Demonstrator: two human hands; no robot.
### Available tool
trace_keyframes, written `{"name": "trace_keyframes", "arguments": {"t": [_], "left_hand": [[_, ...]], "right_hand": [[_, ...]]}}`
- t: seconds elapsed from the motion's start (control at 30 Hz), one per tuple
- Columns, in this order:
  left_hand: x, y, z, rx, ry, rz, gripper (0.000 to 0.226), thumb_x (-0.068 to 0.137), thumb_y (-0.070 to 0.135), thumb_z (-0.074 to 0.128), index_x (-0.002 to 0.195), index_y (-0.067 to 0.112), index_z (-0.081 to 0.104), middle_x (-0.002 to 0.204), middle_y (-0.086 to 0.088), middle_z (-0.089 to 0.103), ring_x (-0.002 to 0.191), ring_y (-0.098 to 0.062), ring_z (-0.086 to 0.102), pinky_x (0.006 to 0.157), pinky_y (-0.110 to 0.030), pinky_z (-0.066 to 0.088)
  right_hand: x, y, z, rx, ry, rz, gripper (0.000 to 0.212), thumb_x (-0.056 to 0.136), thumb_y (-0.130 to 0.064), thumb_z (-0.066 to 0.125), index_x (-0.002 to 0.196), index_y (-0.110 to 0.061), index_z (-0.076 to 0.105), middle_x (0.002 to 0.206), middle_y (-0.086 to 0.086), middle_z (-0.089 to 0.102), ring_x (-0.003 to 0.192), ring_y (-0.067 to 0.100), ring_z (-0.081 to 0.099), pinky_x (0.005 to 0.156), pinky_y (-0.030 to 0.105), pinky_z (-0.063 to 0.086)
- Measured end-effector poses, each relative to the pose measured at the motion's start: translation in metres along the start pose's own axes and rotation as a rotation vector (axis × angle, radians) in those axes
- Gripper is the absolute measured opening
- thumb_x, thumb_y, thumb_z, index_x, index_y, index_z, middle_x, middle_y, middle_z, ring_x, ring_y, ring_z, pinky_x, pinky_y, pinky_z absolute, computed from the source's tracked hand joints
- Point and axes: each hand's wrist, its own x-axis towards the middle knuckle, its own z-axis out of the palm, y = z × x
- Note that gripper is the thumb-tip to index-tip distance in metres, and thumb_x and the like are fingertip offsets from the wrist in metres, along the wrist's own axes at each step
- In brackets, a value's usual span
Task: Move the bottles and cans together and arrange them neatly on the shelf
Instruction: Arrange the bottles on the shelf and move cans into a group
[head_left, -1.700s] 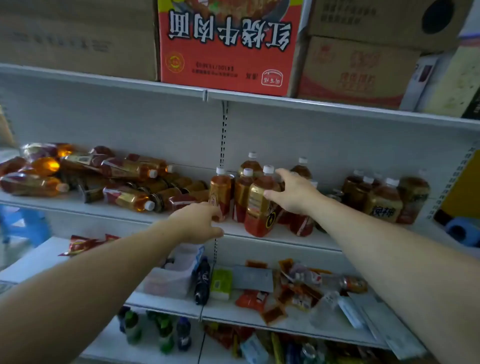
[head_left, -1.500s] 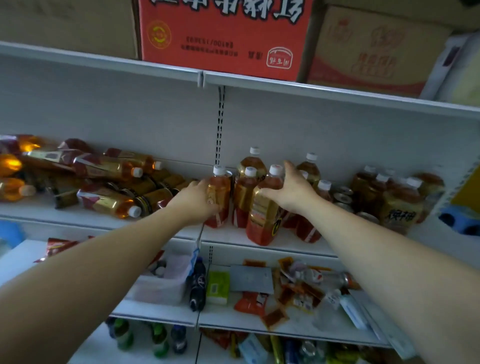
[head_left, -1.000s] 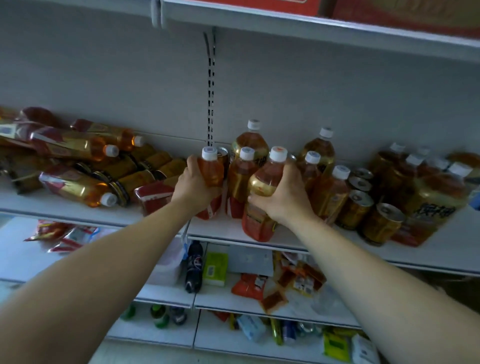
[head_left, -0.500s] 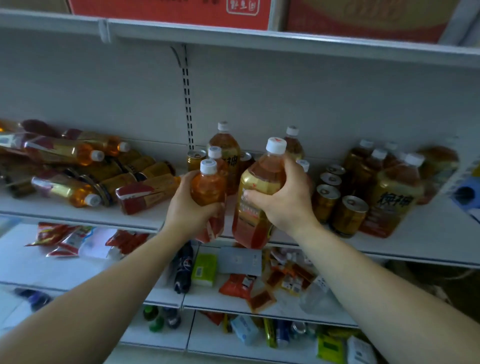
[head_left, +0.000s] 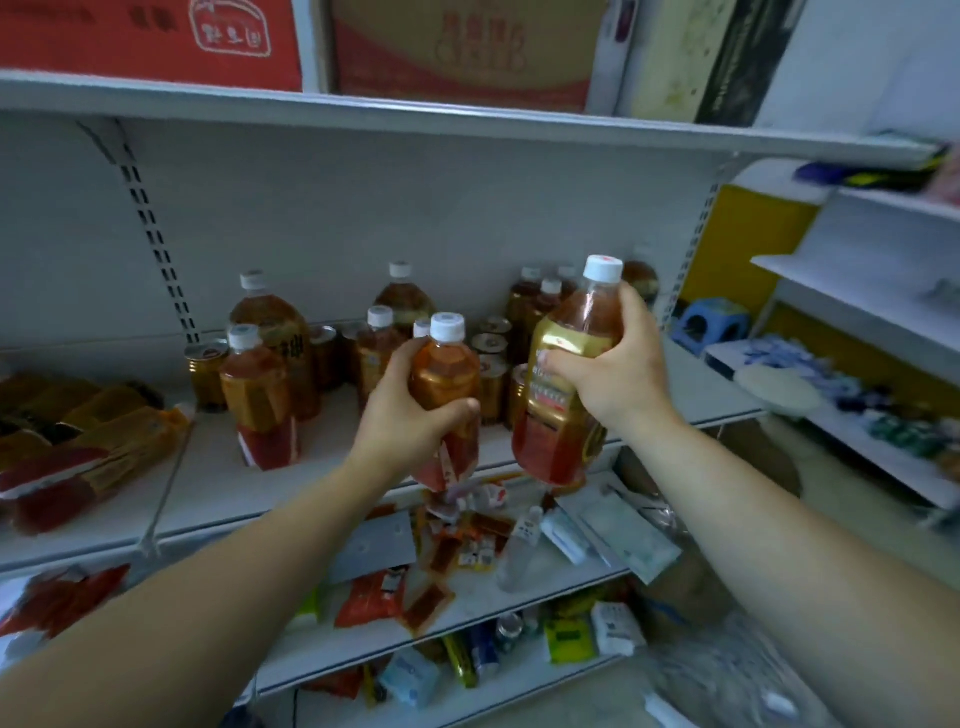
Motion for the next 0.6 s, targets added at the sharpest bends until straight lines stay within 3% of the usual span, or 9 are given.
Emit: {"name": "trace_keyframes", "arguments": {"t": [0.1,0.3,0.43,0.6], "left_hand": [[0.007,0.014,0.036,-0.02,-0.066,0.033,0.078,0.061,0.041,0.082,0.122,0.049,0.035,0.1,0.026,0.051,0.09,0.008,0.052,0.079,-0.021,0.043],[0.023,0.035,0.127,-0.04,-0.119,0.018,0.082,0.052,0.051,0.08,0.119,0.051,0.033,0.102,0.026,0.051,0.092,0.005,0.053,0.078,-0.021,0.044],[0.035,0.046,0.192,-0.012,-0.114,-0.043,0.084,0.046,0.055,0.077,0.116,0.053,0.03,0.101,0.021,0.053,0.092,0.0,0.055,0.075,-0.02,0.043],[0.052,0.051,0.256,0.01,-0.084,-0.124,0.076,0.055,0.041,0.084,0.106,0.056,0.028,0.098,0.023,0.055,0.091,0.0,0.056,0.073,-0.021,0.046]], "right_hand": [[0.019,0.029,-0.028,-0.021,0.05,0.039,0.095,0.055,-0.039,0.085,0.139,-0.031,0.04,0.122,-0.005,0.045,0.105,0.012,0.048,0.087,0.029,0.04],[0.066,0.101,-0.079,-0.088,0.078,0.069,0.103,0.056,-0.043,0.084,0.144,-0.031,0.032,0.119,-0.008,0.037,0.107,0.01,0.039,0.089,0.03,0.032],[0.106,0.152,-0.109,-0.108,0.017,0.037,0.097,0.054,-0.04,0.085,0.138,-0.033,0.037,0.117,-0.007,0.038,0.105,0.014,0.043,0.088,0.031,0.035],[0.152,0.208,-0.125,-0.153,-0.076,0.065,0.095,0.055,-0.042,0.084,0.137,-0.028,0.038,0.123,0.001,0.044,0.111,0.022,0.048,0.095,0.04,0.043]]}}
